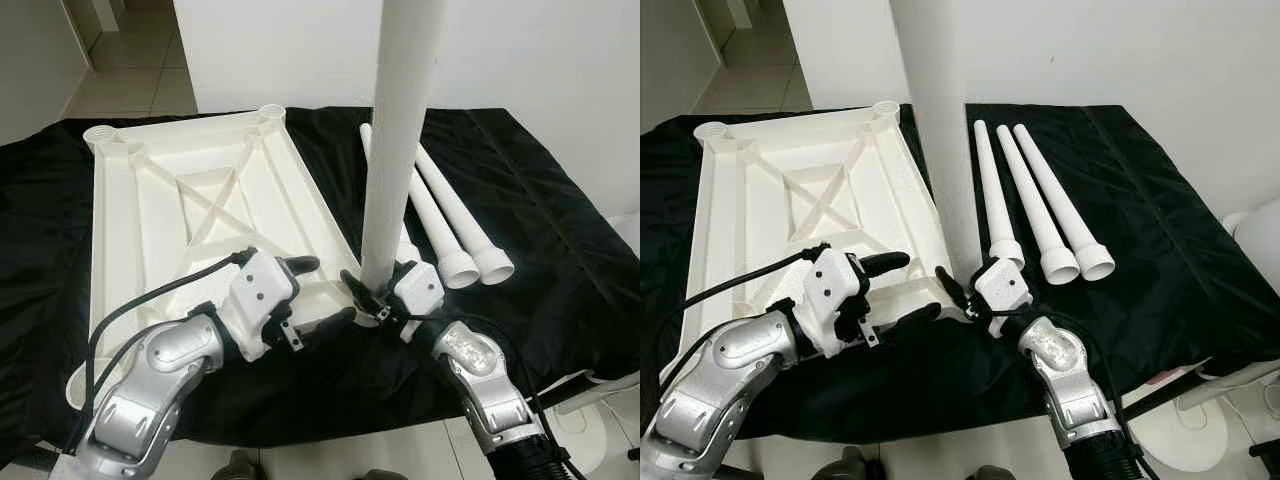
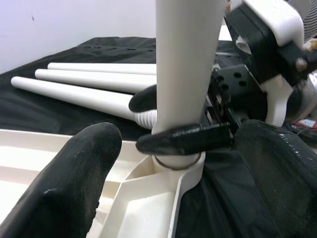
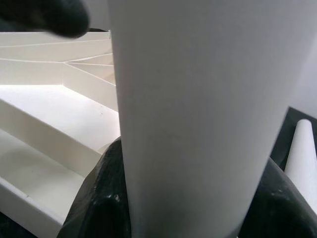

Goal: Building children table

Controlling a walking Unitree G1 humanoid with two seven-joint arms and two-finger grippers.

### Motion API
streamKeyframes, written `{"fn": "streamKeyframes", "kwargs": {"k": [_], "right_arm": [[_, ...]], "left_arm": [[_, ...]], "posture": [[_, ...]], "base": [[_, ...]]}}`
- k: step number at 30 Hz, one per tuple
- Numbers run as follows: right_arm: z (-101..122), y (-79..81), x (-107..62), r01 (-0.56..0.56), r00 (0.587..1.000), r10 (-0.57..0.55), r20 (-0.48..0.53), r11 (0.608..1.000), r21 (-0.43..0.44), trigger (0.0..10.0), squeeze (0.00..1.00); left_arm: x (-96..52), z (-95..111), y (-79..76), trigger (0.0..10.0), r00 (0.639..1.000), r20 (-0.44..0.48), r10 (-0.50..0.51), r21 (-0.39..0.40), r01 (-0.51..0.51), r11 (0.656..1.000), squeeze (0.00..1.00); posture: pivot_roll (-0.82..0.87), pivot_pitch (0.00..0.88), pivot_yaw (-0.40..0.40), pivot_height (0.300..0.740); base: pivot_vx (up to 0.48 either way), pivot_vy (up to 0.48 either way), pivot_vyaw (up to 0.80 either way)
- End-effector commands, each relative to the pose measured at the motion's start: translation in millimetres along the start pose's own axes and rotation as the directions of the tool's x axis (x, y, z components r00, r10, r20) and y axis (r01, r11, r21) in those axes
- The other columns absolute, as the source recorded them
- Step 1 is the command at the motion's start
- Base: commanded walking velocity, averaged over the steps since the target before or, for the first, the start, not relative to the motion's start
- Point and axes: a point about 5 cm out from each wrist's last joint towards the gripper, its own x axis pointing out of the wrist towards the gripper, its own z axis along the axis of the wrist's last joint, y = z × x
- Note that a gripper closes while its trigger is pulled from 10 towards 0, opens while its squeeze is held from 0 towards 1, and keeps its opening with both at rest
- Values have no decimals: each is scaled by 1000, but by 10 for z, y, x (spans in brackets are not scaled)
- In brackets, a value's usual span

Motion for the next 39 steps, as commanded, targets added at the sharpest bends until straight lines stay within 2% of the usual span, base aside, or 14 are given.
{"fn": "streamKeyframes", "kwargs": {"k": [1, 5, 7, 8, 9, 17, 22, 23, 24, 25, 27, 29, 35, 39], "right_arm": [[-167, 97, -52, -28, 997, 32, -70, 998, 59, 10000, 0], [-170, 117, -56, -33, 998, 39, -55, 993, 111, 10000, 0], [-156, 146, -57, -43, 998, 50, -27, 980, 196, 10000, 0], [-156, 146, -57, -43, 998, 50, -27, 980, 196, 10000, 0], [-136, 158, -53, -47, 999, 48, 4, 953, 299, 10000, 0], [-141, 157, -35, -48, 999, 49, 7, 927, 372, 10000, 0], [-176, 142, -35, -27, 999, 38, -25, 939, 343, 10000, 0], [-172, 131, -35, -21, 999, 31, -25, 951, 308, 10000, 0], [-171, 126, -36, -27, 999, 35, -31, 975, 221, 10000, 0], [-171, 126, -36, -27, 999, 35, -31, 975, 221, 10000, 0], [-170, 135, -42, -52, 998, 56, -37, 994, 96, 10000, 0], [-174, 155, -52, -80, 996, 82, -44, 996, 45, 10000, 0], [-202, 204, -84, -127, 990, 129, -62, 991, 31, 10000, 0], [-218, 226, -98, -123, 990, 132, -56, 983, 139, 10000, 0]], "left_arm": [[5, -27, 41, 10000, 998, -13, 56, -1, -56, 998, 0], [4, -30, 45, 10000, 998, -16, 56, 4, -56, 998, 0], [1, -31, 50, 10000, 998, -16, 58, 5, -57, 998, 0], [1, -31, 50, 10000, 998, -16, 58, 5, -57, 998, 0], [1, -31, 53, 10000, 998, -16, 59, 5, -59, 998, 0], [0, -29, 59, 10000, 998, -16, 62, 7, -62, 998, 0], [-3, -26, 66, 10000, 998, -14, 65, 9, -65, 998, 0], [-7, -28, 67, 10000, 998, -15, 66, 10, -66, 998, 0], [-11, -27, 71, 10000, 998, -15, 67, 11, -67, 998, 0], [-11, -27, 71, 10000, 998, -15, 67, 11, -67, 998, 0], [-17, -26, 75, 10000, 998, -16, 69, 13, -69, 998, 0], [-21, -25, 75, 10000, 998, -16, 68, 12, -68, 998, 0], [-32, -26, 79, 10000, 997, -19, 69, 15, -68, 998, 0], [-42, -25, 77, 10000, 997, -21, 68, 16, -67, 998, 0]], "posture": [[-57, 42, 13, 740], [-55, 41, 14, 740], [-54, 42, 16, 740], [-54, 42, 16, 740], [-54, 42, 16, 740], [-49, 39, 11, 740], [-44, 33, 9, 740], [-43, 32, 9, 740], [-42, 31, 9, 740], [-42, 31, 9, 740], [-41, 31, 10, 740], [-39, 29, 10, 740], [-36, 28, 10, 740], [-34, 25, 9, 740]], "base": [[0, 0, 0], [0, 0, 0], [0, 0, 0], [0, 0, 0], [0, 0, 0], [0, 0, 0], [0, 0, 0], [0, 0, 0], [0, 0, 0], [0, 0, 0], [0, 0, 0], [0, 0, 0], [0, 0, 0], [0, 0, 0]]}}
